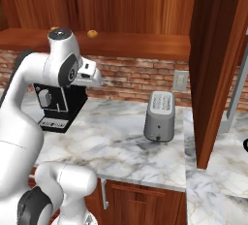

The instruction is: Pick the tangerines from the cabinet and place them in one bowl. Pick the broccoli from the sink and place it in the other bowl.

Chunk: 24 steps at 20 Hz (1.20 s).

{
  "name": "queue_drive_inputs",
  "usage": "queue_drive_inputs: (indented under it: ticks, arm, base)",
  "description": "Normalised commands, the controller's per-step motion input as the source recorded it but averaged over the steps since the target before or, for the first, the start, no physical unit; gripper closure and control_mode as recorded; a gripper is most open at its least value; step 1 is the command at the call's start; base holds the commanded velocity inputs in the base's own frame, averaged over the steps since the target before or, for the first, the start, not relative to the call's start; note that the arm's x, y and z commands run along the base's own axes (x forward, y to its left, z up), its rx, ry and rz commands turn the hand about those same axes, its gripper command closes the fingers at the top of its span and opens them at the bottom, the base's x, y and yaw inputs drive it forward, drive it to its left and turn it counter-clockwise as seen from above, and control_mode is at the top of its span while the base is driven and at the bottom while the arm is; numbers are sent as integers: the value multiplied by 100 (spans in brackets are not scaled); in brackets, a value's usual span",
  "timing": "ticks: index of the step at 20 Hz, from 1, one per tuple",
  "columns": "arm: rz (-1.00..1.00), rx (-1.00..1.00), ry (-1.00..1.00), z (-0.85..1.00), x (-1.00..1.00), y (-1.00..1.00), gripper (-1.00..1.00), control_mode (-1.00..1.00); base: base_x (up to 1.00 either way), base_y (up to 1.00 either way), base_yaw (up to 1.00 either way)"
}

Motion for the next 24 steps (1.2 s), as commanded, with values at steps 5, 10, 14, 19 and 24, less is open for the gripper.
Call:
queue_drive_inputs:
  ticks: [5,10,14,19,24]
  arm:
    - [-1,-1,-24,37,0,11,-100,-100]
    - [-1,0,-17,45,0,13,-100,-100]
    - [-6,0,-11,37,2,9,-100,-100]
    - [-8,0,-16,22,8,1,-100,-100]
    - [-7,1,-12,27,14,4,-100,-100]
  base:
    - [0,0,0]
    - [0,0,0]
    - [0,0,0]
    - [0,0,0]
    - [0,0,0]
